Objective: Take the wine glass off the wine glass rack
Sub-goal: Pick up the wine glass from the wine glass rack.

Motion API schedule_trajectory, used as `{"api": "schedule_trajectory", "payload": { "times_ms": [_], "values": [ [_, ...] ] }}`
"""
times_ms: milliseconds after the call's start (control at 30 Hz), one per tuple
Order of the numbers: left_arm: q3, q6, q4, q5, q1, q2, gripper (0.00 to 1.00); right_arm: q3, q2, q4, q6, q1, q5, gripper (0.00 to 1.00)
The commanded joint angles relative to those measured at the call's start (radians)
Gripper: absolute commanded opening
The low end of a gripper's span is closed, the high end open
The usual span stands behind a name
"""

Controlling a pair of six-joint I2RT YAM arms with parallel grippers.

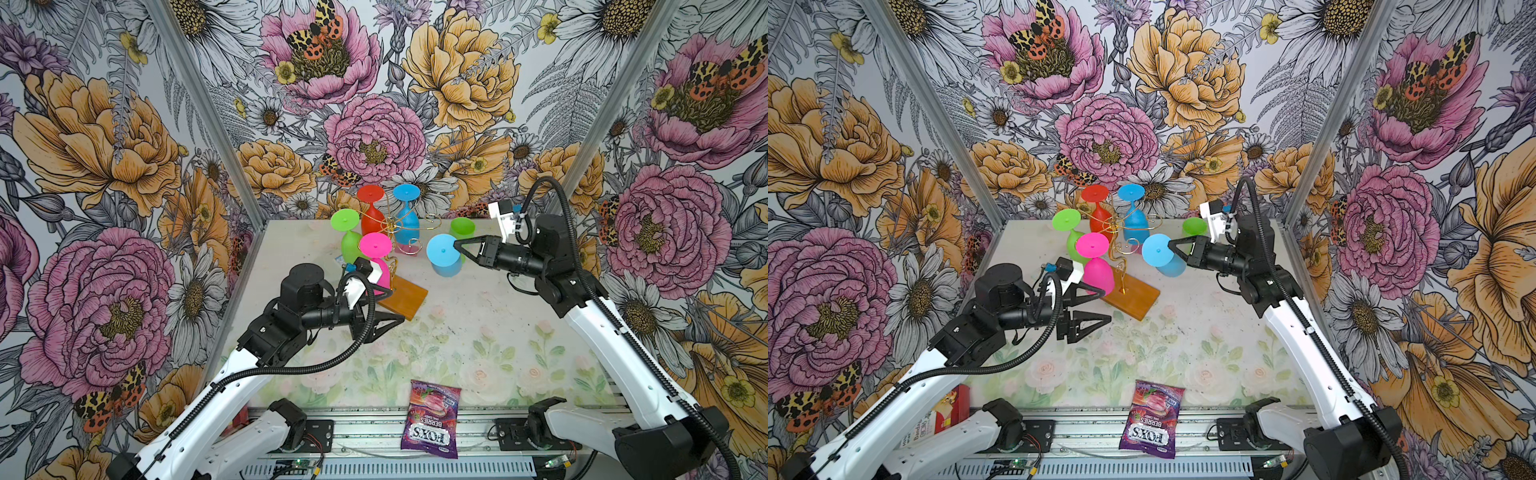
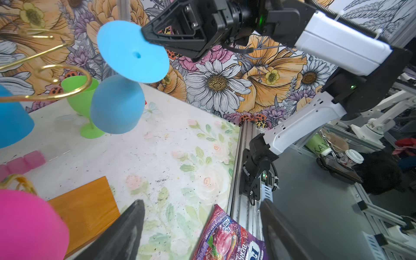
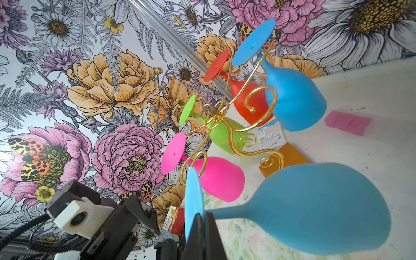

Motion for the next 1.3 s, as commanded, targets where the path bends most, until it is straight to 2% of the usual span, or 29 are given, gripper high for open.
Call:
{"api": "schedule_trajectory", "payload": {
  "times_ms": [0, 133, 367, 833, 1000, 1267],
  "values": [
    [0.035, -0.111, 0.146, -0.052, -0.018, 0.060, 0.82, -0.032, -0.031, 0.020, -0.080, -0.004, -0.049, 0.00],
    [0.030, -0.279, 0.333, -0.039, -0.018, 0.123, 0.81, -0.066, -0.087, 0.020, -0.166, -0.004, -0.090, 0.00],
    [0.092, -0.372, 0.386, 0.034, -0.024, 0.224, 0.78, -0.102, -0.154, 0.021, -0.235, -0.002, -0.141, 0.00],
    [0.190, -0.454, 0.400, 0.140, -0.046, 0.357, 0.58, -0.118, -0.177, 0.044, -0.275, 0.021, -0.171, 0.00],
    [0.203, -0.470, 0.400, 0.160, -0.049, 0.380, 0.55, -0.120, -0.183, 0.058, -0.273, 0.023, -0.168, 0.00],
    [0.215, -0.477, 0.401, 0.198, -0.057, 0.392, 0.37, -0.125, -0.182, 0.066, -0.270, 0.023, -0.131, 0.00]
  ]
}}
